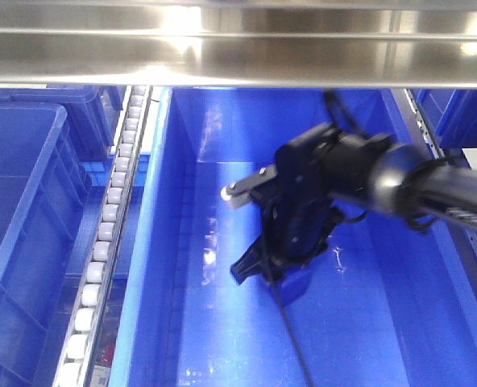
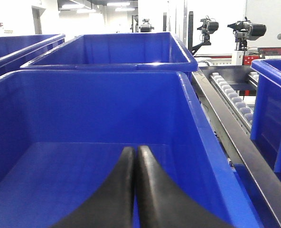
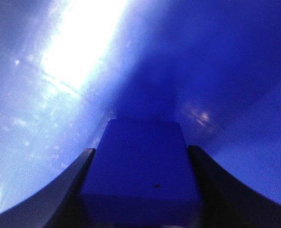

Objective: Pour parts from conveyor to right shelf

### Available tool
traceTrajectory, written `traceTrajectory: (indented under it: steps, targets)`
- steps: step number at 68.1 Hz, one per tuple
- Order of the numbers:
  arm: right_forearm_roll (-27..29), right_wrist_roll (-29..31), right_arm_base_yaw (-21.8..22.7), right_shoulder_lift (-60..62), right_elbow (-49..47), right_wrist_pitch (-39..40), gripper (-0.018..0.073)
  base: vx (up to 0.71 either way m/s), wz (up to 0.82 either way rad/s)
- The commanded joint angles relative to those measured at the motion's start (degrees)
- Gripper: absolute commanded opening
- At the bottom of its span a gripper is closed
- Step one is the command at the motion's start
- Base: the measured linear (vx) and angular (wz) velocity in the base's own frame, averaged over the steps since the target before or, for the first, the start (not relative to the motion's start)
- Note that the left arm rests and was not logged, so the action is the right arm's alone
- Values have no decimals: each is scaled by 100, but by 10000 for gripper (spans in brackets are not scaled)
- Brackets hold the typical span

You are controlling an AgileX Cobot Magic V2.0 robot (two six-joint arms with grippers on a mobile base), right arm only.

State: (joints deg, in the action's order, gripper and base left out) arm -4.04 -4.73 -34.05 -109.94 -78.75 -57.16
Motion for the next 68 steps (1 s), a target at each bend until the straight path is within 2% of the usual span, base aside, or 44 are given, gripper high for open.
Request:
traceTrajectory:
  steps: [1, 13, 21, 26, 43, 48, 55, 68]
  targets:
    - [-11, 31, 39, 196, -180, 106, -1, 0, 0]
    - [-16, 31, 34, 123, -174, 186, 19, 0, 0]
    - [-16, 13, 40, 123, -174, 208, 84, 0, 0]
    - [-9, 4, 40, 123, -174, 208, 159, 0, 0]
    - [33, -15, 34, 141, -174, 117, 556, 0, 0]
    - [40, -15, 30, 206, -174, 131, 629, 0, 0]
    - [8, -28, 30, 358, -174, 215, 665, 0, 0]
    - [-31, -105, -59, 819, -30, 547, 633, 0, 0]
